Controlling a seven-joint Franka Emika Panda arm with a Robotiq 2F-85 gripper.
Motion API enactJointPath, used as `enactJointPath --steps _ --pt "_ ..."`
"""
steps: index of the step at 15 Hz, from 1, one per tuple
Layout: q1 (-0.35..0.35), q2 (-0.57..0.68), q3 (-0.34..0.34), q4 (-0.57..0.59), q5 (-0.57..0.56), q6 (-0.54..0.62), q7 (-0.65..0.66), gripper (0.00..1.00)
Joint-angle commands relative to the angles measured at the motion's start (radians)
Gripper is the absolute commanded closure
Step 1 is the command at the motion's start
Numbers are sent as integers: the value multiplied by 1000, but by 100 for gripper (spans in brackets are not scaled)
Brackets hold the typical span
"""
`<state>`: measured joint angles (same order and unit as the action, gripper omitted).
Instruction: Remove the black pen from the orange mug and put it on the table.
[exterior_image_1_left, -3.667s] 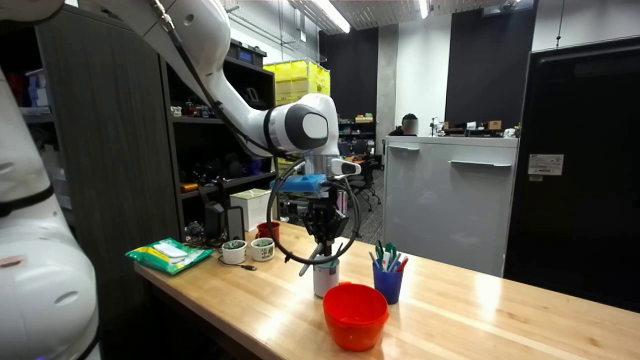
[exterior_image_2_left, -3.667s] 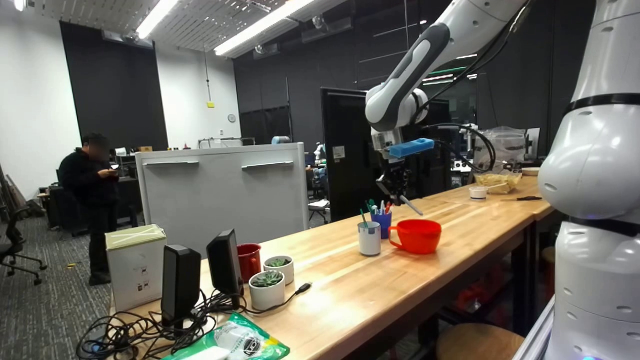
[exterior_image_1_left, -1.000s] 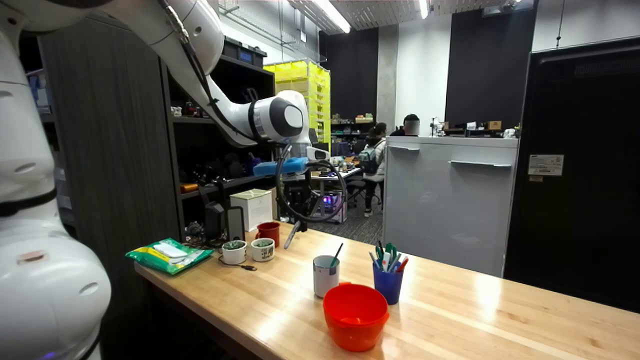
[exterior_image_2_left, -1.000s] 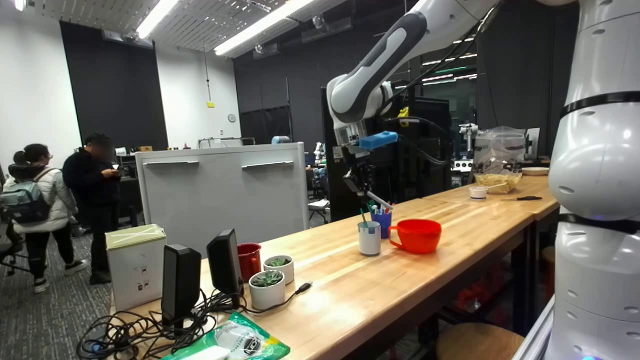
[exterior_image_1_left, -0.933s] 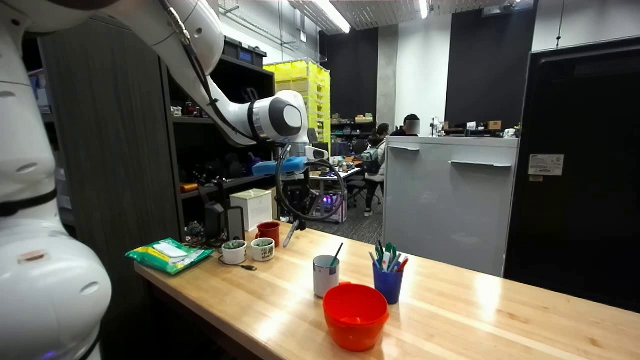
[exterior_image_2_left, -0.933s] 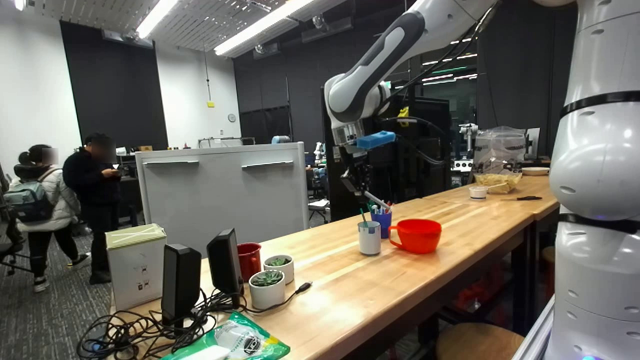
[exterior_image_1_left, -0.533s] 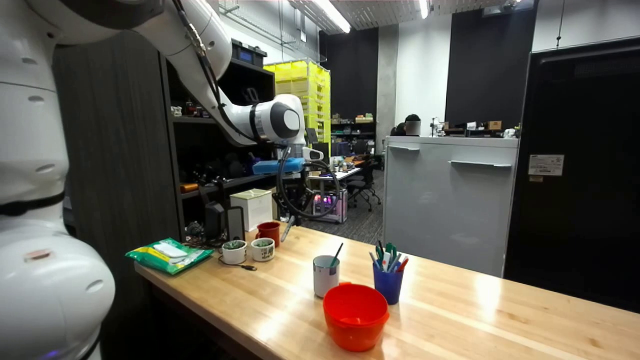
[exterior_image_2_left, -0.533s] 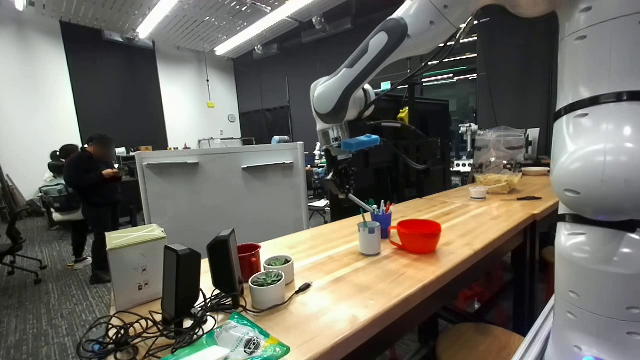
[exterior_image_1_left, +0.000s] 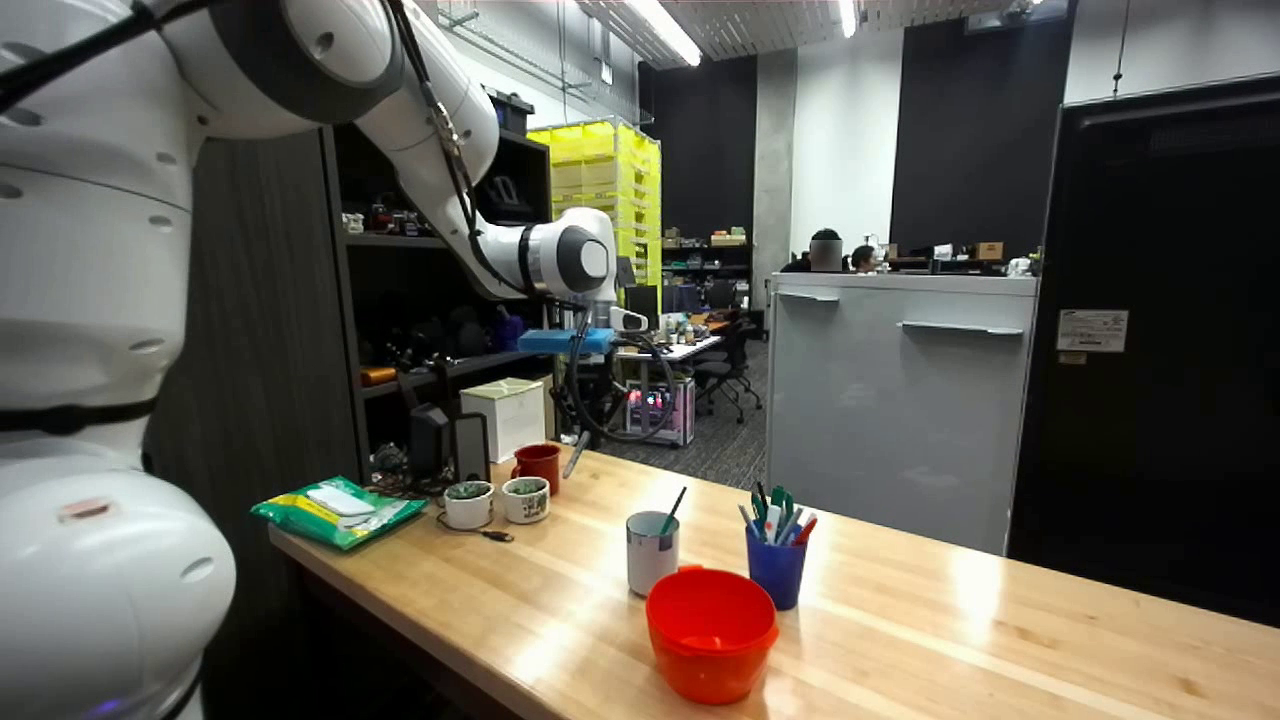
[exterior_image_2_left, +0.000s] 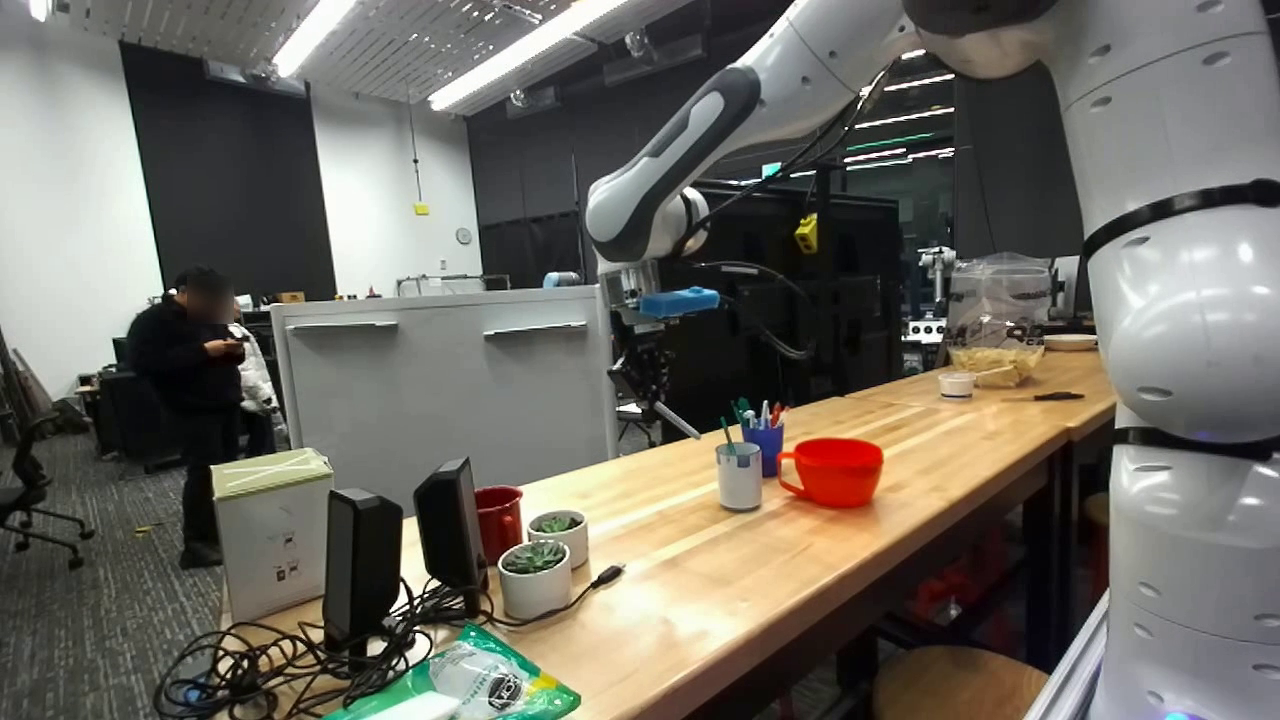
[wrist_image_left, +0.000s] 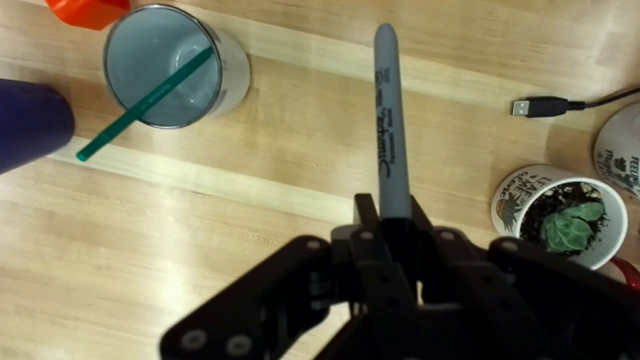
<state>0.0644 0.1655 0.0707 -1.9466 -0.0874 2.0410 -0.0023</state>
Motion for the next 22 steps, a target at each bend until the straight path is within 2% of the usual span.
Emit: enactJointPath --steps 1,10,11,22 --pt "5 12 -3 14 1 -3 0 85" --pt "6 25 -3 28 1 -6 0 85" --pt "6 25 -3 28 1 -6 0 96" --pt "2 97 -1 58 20 14 -17 96"
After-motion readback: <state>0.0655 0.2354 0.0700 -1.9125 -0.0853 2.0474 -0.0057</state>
